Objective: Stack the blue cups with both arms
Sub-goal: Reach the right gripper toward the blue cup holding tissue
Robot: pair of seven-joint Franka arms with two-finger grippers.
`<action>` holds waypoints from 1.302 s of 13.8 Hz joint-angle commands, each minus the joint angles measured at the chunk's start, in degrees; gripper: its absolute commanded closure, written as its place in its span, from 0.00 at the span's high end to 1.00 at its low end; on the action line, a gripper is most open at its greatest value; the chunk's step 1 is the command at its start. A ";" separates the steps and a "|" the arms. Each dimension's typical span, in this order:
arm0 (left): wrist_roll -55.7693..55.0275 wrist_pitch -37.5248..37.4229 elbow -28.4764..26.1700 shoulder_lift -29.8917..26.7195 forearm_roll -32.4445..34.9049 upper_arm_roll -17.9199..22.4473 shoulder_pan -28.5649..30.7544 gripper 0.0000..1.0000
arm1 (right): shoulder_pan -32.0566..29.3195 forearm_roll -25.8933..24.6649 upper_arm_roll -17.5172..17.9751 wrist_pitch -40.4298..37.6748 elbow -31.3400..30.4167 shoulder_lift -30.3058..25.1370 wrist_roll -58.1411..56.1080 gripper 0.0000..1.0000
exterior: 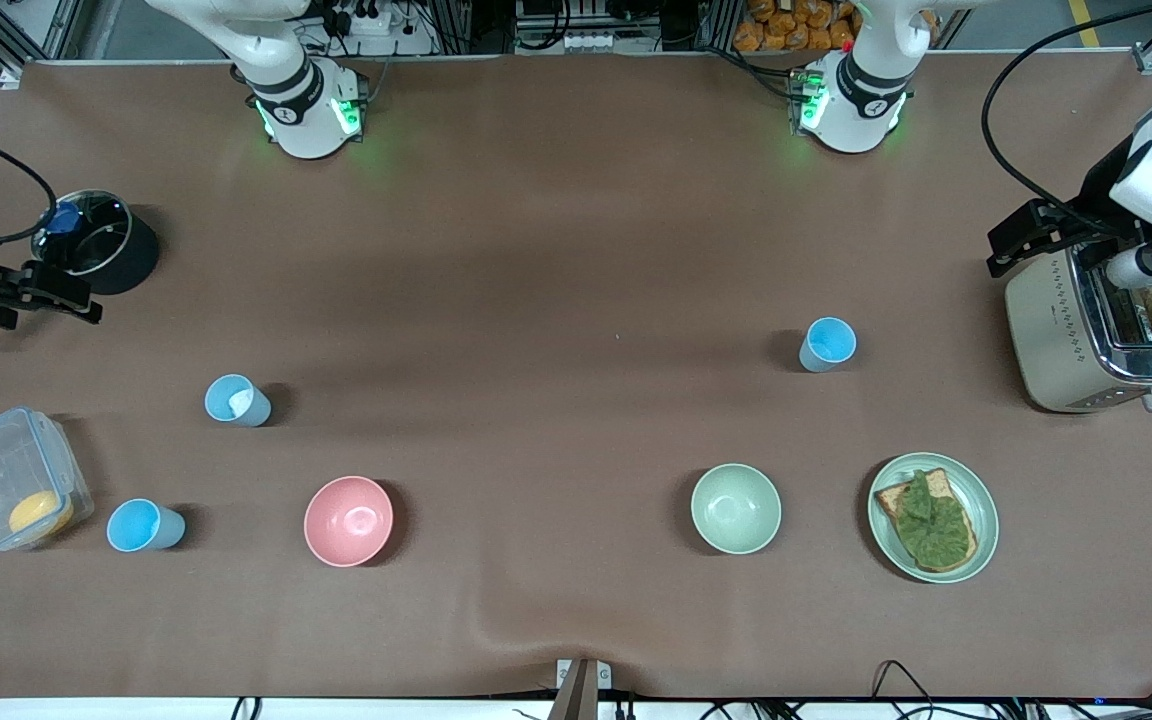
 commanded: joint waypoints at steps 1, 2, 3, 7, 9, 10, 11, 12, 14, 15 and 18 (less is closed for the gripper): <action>-0.37 -1.37 0.15 -0.59 -1.16 -0.20 0.18 1.00 | -0.88 0.75 0.55 -0.63 -0.09 -0.62 0.21 1.00; -0.45 -1.46 0.84 -0.16 -1.25 -0.12 0.18 1.00 | -0.88 0.75 0.46 -0.64 -0.09 -0.79 0.21 1.00; -0.63 -1.46 1.10 -0.07 -1.16 -0.12 -0.26 1.00 | -0.88 0.58 0.37 -0.72 -0.09 -0.97 0.21 1.00; -0.63 -1.54 1.02 -0.16 -1.16 -0.21 0.00 1.00 | -0.97 0.49 0.28 -0.20 -0.09 -0.88 0.21 1.00; -0.46 -1.46 1.02 -0.07 -1.16 -0.12 0.35 1.00 | -0.80 0.49 0.28 -0.11 0.00 -0.88 0.21 1.00; -0.45 -1.46 1.11 -0.07 -1.16 -0.12 0.36 1.00 | -0.80 0.05 0.37 -0.11 0.00 -0.88 0.21 1.00; -0.37 -1.46 1.11 -0.07 -1.16 -0.12 0.27 1.00 | -0.80 -0.21 0.37 -0.11 0.43 -0.79 0.21 1.00; -0.45 -1.46 1.11 -0.07 -1.25 -0.12 0.18 1.00 | -0.80 -0.30 0.37 -0.11 0.61 -0.79 0.12 1.00; -0.45 -1.46 1.02 -0.07 -1.25 -0.12 0.18 1.00 | -1.06 -0.39 0.20 -0.20 0.70 -0.71 0.03 1.00; -0.45 -1.46 1.02 -0.07 -1.25 -0.12 0.27 1.00 | -1.23 -0.30 0.20 -0.20 0.87 -0.71 0.12 1.00; -0.37 -1.46 1.02 -0.07 -1.25 -0.12 0.44 1.00 | -0.89 -3.79 0.20 -0.28 1.05 3.13 -0.32 1.00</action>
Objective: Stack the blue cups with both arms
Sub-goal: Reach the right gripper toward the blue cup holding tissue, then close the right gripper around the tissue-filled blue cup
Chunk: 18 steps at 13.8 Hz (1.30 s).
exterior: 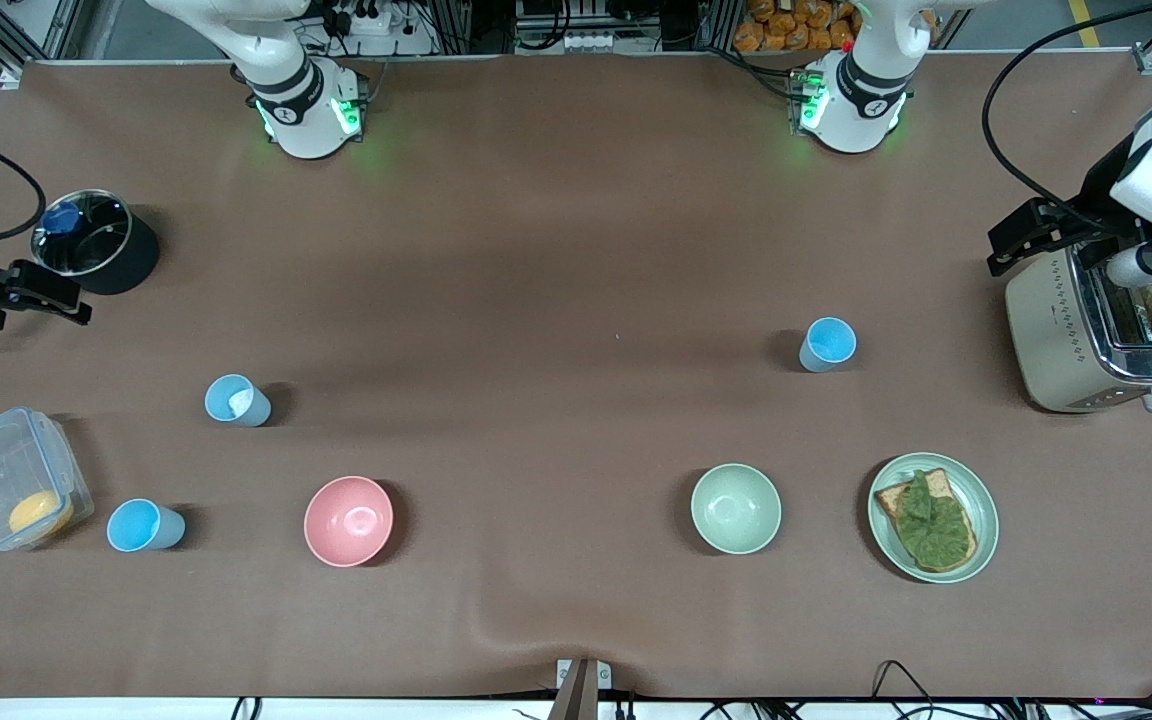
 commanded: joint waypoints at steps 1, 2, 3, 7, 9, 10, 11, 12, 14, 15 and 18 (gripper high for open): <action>-0.45 -1.24 0.85 -0.07 -1.25 -0.11 0.41 1.00 | -1.02 -4.30 0.86 0.03 0.41 3.06 -0.39 1.00; -0.45 -1.24 0.85 -0.07 -1.25 -0.11 0.32 1.00 | -1.20 -4.67 0.86 0.04 0.41 3.15 -0.47 1.00; -0.45 -1.24 0.85 -0.07 -1.25 -0.11 0.32 1.00 | -0.76 -5.11 0.86 0.04 0.32 3.50 -0.65 1.00; -0.45 -1.24 0.85 -0.07 -1.25 -0.11 0.50 1.00 | 1.35 -5.47 1.12 2.84 -0.99 6.39 3.64 1.00; -0.45 -1.24 0.85 -0.07 -1.25 -0.11 0.50 1.00 | 1.26 -1.89 1.30 6.87 -3.97 7.80 2.96 1.00; -0.45 -1.24 0.85 -0.07 -1.25 -0.11 0.50 1.00 | 1.18 0.32 1.21 8.46 -4.68 8.33 2.95 1.00; -0.45 -1.15 0.85 -0.07 -1.25 -0.11 0.15 1.00 | 1.18 0.60 1.21 9.17 -4.60 9.64 2.87 1.00; -0.54 -1.24 0.85 -0.15 -1.25 -0.11 0.06 1.00 | 1.44 0.43 1.21 9.61 -4.43 10.35 2.95 1.00; -0.54 -1.24 0.85 -0.15 -1.25 -0.11 0.15 1.00 | 1.88 -0.72 1.12 11.63 -4.86 13.42 3.74 1.00; -0.46 -1.24 0.85 -0.07 -1.25 -0.11 0.41 1.00 | 1.88 -0.46 1.04 16.69 -8.08 13.69 4.44 1.00; -0.45 -1.24 0.85 -0.07 -1.25 -0.11 0.32 1.00 | 2.14 -0.01 1.12 29.37 -21.70 11.24 6.64 1.00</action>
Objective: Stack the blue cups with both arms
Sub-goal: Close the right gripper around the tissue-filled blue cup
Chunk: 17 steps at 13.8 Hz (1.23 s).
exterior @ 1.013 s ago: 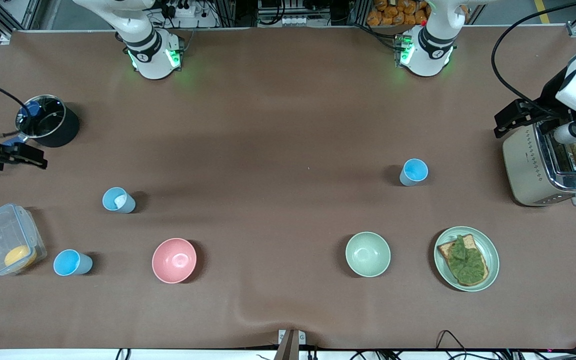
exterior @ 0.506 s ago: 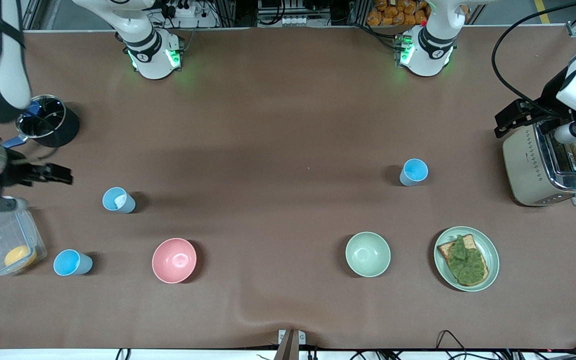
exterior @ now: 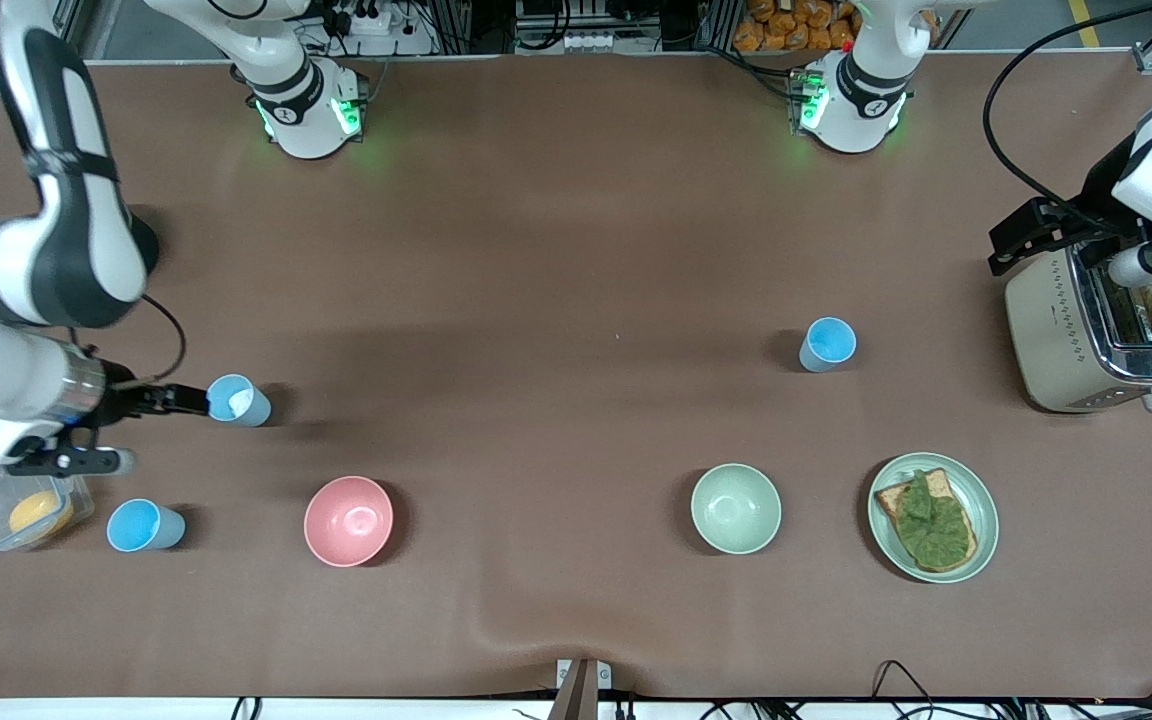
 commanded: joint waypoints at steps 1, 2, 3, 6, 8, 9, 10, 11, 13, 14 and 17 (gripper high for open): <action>-0.54 -1.11 0.74 -0.15 -1.25 -0.12 0.18 1.00 | 0.79 0.51 -0.15 8.71 -11.88 -2.37 1.82 1.00; -0.54 -1.11 0.74 -0.16 -1.25 -0.12 0.18 1.00 | 1.75 -0.27 -0.15 11.44 -14.17 -1.84 1.56 1.00; -0.46 -1.11 0.74 -0.07 -1.25 -0.12 0.35 1.00 | 2.80 -0.45 -0.32 13.55 -15.42 -1.32 1.47 1.00; -0.45 -1.11 0.66 -0.07 -1.25 -0.12 0.44 1.00 | 2.46 -0.46 -0.23 14.10 -15.95 -0.35 1.73 1.00; -0.45 -1.11 0.66 -0.07 -1.25 -0.12 0.44 1.00 | 2.29 -0.46 -0.23 14.36 -16.13 0.26 1.65 1.00; -0.45 -1.11 0.66 -0.07 -1.25 -0.12 0.44 1.00 | 1.94 -0.46 -0.41 14.54 -16.13 1.14 1.30 0.98; -0.45 -1.11 0.66 -0.07 -1.25 -0.12 0.44 1.00 | 1.59 -0.46 -0.41 14.89 -16.13 2.11 1.29 0.92; -0.45 -1.11 0.66 -0.07 -1.25 -0.12 0.44 1.00 | 1.41 -0.46 -0.41 14.98 -16.04 2.72 1.29 0.82; -0.45 -1.11 0.66 -0.07 -1.25 -0.12 0.44 1.00 | 1.32 -0.54 -0.41 15.15 -15.96 3.86 1.29 0.63; -0.45 -1.11 0.66 -0.07 -1.25 -0.12 0.44 1.00 | 1.23 -0.54 -0.41 15.33 -15.96 4.31 1.29 0.58; -0.45 -1.11 0.66 -0.07 -1.25 -0.12 0.44 1.00 | 1.32 -0.54 -0.50 14.99 -15.17 4.67 1.03 0.15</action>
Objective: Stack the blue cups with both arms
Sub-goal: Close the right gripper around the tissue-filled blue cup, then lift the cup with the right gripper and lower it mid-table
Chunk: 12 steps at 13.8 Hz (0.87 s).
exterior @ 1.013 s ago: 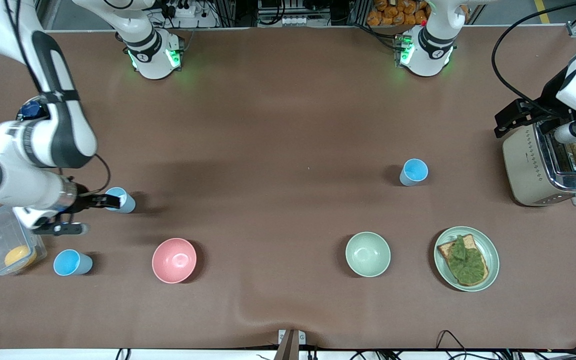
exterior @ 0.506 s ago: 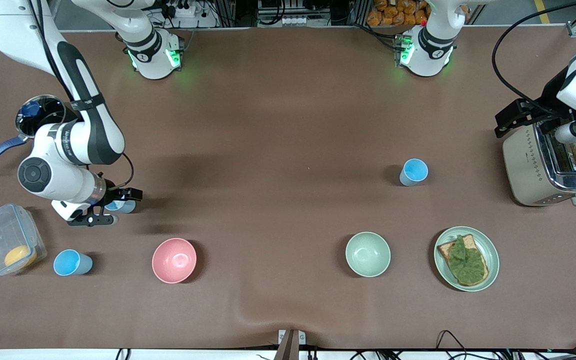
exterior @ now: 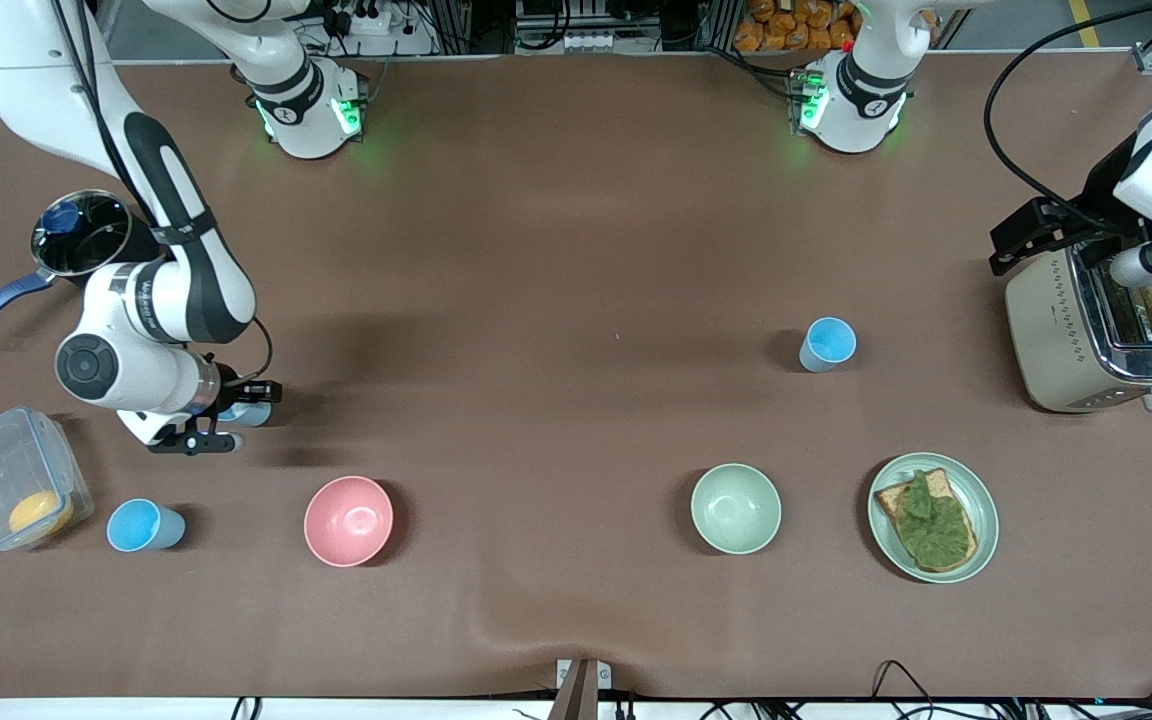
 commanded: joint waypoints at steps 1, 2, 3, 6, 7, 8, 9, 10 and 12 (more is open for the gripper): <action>-0.45 -1.14 0.63 -0.07 -1.25 -0.13 0.40 1.00 | -0.42 -0.45 0.30 -0.84 1.41 -0.27 0.35 0.00; -0.45 -1.05 0.63 -0.07 -1.25 -0.13 0.49 1.00 | -0.34 -0.45 0.30 -2.15 1.86 -0.62 0.35 0.00; -0.45 -1.14 0.55 -0.07 -1.25 -0.05 0.66 1.00 | 0.01 -0.45 0.30 -3.29 2.73 -0.97 0.35 0.00; -0.45 -1.14 0.54 -0.07 -1.25 -0.05 0.58 1.00 | 1.41 -0.27 0.73 -8.73 6.24 -2.11 1.05 0.00; -0.45 -1.14 0.54 -0.07 -1.34 -0.05 0.58 1.00 | 3.25 -0.19 0.74 -12.41 8.95 -2.29 1.49 0.00; -0.45 -1.14 0.54 -0.07 -1.25 -0.05 0.58 1.00 | 5.10 -0.18 0.74 -16.54 12.20 -2.29 4.01 0.00; -0.45 -1.14 0.54 -0.07 -1.25 -0.05 0.58 1.00 | 7.29 -0.01 0.82 -20.32 15.36 -2.20 7.69 0.00; -0.45 -1.14 0.54 -0.07 -1.25 -0.05 0.58 1.00 | 10.53 0.51 0.74 -22.79 18.09 -2.03 11.47 0.00; -0.46 -1.14 0.54 -0.07 -1.25 -0.05 0.58 1.00 | 17.04 1.74 0.82 -22.04 20.22 -1.15 20.07 0.00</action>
